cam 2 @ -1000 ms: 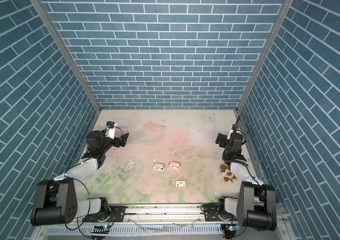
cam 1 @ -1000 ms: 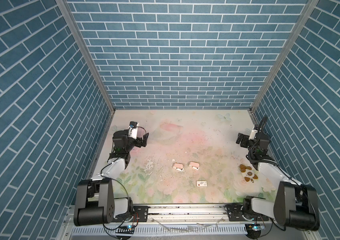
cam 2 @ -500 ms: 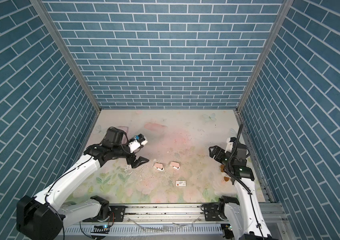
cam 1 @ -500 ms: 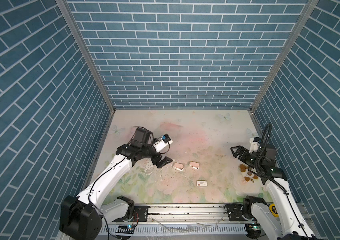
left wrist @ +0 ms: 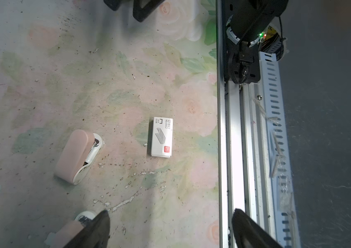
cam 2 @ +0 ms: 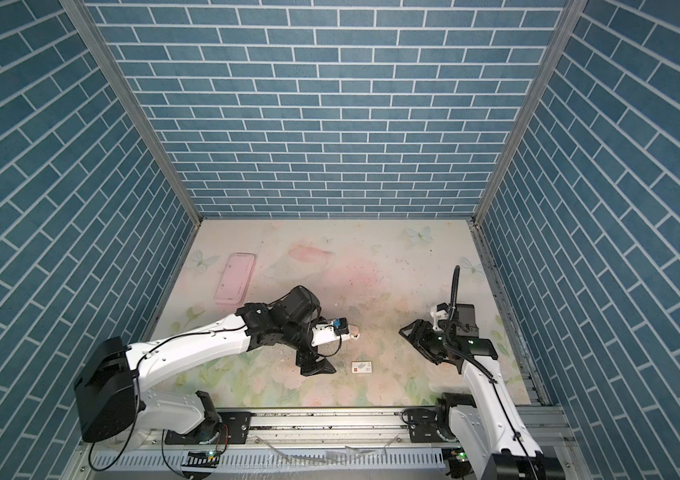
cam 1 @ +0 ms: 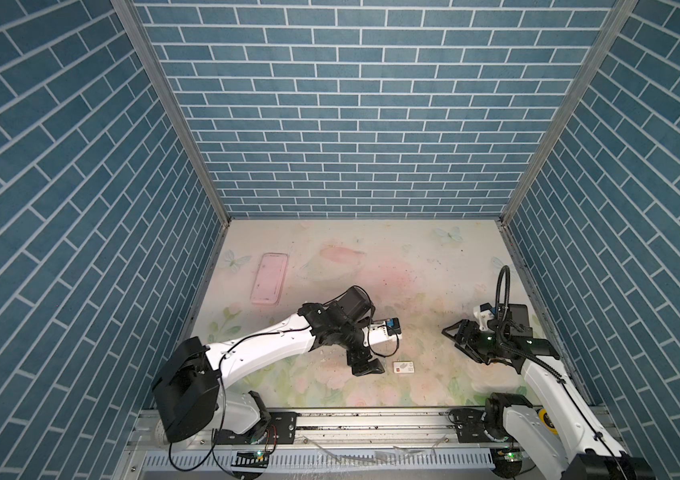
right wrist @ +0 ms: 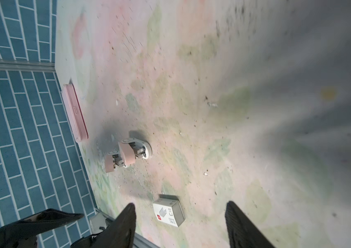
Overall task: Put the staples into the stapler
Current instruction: 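Move both grippers toward the white staple box near the robot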
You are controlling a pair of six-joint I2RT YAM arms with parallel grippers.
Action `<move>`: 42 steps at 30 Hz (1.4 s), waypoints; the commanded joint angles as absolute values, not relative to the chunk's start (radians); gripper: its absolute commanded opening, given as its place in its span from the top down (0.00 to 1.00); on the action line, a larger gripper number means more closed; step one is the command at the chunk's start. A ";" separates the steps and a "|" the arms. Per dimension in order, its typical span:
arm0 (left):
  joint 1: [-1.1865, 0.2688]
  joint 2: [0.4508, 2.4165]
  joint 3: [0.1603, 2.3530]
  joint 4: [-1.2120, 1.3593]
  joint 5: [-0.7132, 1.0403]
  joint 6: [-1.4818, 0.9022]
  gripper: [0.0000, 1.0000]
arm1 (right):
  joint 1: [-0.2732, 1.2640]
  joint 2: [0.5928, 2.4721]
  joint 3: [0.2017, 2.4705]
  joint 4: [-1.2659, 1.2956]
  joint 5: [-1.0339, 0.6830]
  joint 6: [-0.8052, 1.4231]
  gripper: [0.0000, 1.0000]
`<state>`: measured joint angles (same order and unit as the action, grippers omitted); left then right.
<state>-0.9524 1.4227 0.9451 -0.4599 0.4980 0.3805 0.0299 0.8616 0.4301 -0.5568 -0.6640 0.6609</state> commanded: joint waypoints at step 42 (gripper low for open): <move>-1.095 1.740 0.753 0.158 0.374 0.325 0.38 | 0.176 0.972 0.254 -0.298 -0.902 0.748 0.47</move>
<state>-1.0908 1.7264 0.7631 0.1440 0.3607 0.3431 0.1581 0.9607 0.2810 -0.3264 -0.8814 0.7284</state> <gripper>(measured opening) 0.620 0.533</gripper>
